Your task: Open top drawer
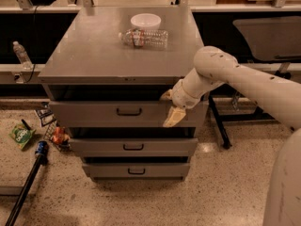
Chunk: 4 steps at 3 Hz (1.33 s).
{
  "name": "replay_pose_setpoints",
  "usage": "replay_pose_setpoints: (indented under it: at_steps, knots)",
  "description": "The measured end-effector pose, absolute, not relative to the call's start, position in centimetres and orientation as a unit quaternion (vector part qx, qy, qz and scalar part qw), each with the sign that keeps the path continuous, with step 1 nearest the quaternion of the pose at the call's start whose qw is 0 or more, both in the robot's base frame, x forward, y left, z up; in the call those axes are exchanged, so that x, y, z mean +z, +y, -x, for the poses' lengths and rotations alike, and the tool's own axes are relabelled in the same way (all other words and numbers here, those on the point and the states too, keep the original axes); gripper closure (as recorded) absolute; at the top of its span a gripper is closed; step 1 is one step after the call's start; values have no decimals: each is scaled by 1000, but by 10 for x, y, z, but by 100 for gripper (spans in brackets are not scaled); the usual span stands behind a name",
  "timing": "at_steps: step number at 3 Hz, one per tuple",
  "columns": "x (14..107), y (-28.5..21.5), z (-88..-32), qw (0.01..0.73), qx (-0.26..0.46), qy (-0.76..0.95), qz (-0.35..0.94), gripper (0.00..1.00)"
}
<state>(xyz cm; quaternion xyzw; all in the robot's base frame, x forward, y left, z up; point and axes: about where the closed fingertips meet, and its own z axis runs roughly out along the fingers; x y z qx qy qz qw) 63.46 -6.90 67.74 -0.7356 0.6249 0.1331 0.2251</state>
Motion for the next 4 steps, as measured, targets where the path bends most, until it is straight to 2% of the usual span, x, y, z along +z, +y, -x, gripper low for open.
replay_pose_setpoints:
  at_steps: [2,3,4]
  knots:
    - [696,-97,-597,218,131,639,726,87]
    - [697,-117,-566,199,140,653,717,91]
    - [703,-120,-562,200,138,656,714,58]
